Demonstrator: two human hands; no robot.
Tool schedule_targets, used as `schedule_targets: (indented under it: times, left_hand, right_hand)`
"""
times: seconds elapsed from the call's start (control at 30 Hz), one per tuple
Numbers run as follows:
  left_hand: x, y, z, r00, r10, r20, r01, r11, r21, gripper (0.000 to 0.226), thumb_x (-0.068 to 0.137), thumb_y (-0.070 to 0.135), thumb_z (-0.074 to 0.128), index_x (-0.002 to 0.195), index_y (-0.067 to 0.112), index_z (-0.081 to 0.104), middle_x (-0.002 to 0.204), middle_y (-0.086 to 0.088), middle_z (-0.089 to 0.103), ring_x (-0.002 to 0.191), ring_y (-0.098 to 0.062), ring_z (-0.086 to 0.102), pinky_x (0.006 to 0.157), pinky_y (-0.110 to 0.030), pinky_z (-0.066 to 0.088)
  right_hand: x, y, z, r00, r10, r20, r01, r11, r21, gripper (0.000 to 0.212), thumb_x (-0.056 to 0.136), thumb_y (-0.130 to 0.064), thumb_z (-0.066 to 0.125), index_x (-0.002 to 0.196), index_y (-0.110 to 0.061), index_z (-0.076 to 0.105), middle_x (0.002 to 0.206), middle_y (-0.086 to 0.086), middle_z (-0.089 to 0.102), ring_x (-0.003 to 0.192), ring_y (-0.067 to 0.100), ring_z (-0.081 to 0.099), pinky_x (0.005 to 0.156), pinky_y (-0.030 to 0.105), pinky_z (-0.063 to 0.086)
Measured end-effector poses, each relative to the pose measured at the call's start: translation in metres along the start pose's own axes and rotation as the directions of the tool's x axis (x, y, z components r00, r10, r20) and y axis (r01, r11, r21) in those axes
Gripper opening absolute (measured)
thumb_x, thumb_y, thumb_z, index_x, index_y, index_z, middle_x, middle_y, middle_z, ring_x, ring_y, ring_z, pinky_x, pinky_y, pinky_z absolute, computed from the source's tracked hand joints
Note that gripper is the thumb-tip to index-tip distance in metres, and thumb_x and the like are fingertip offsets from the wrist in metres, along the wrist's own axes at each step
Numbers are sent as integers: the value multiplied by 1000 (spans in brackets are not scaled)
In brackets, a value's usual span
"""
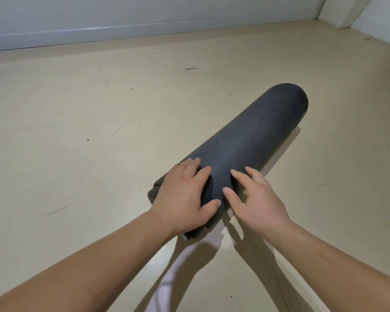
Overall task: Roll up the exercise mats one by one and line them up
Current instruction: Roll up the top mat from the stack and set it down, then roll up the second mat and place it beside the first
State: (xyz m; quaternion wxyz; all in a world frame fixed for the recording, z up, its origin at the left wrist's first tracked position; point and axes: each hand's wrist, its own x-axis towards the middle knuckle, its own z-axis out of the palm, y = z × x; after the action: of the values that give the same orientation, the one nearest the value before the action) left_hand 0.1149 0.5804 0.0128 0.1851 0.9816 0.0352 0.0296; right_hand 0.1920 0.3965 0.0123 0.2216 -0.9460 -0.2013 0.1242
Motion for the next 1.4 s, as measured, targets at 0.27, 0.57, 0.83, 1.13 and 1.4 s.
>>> schedule_targets:
  times: [0.27,0.57,0.83,1.13,1.4]
  left_hand:
    - [-2,134,45,955,234,182,-208,966,-152,56,103,47,54,156,31,42,151,12,50,137,-11,46,111,-35,45]
    - [-60,385,136,649,634,421,-558,773,-303,72,101,43,60,163,27,27,152,4,49,130,-16,55,102,-31,47]
    - [-157,592,154,169,768,618,-903,372,-215,69,104,42,55,164,31,23,156,9,40,137,-18,48,106,-37,46]
    - [-332,683,272,-73,492,867,-951,227,-208,51,104,41,56,148,18,47,141,-8,48,128,-31,53,88,-35,45]
    - [-479,637,354,-188,600,777,-955,72,-287,102,94,63,62,166,20,2,173,-14,-21,158,-38,-21,125,-66,-6]
  right_hand:
    - [-70,102,-66,947,269,178,-231,951,-208,46,99,-63,47,139,-41,56,141,-16,57,126,13,58,96,35,49]
    - [-342,302,-159,772,609,180,-571,790,-223,45,96,-67,48,128,-39,64,117,-18,66,97,7,61,92,33,52]
    - [-588,389,-183,640,760,118,-762,647,-36,33,100,-57,52,120,-36,69,100,-18,64,99,11,62,94,33,53]
    - [-767,453,-60,486,859,160,-869,455,193,41,101,-45,56,138,-28,62,136,-2,57,121,26,62,101,41,52]
    - [-904,469,8,199,977,76,-967,183,178,48,104,-56,44,150,-44,37,149,6,31,143,32,26,109,50,45]
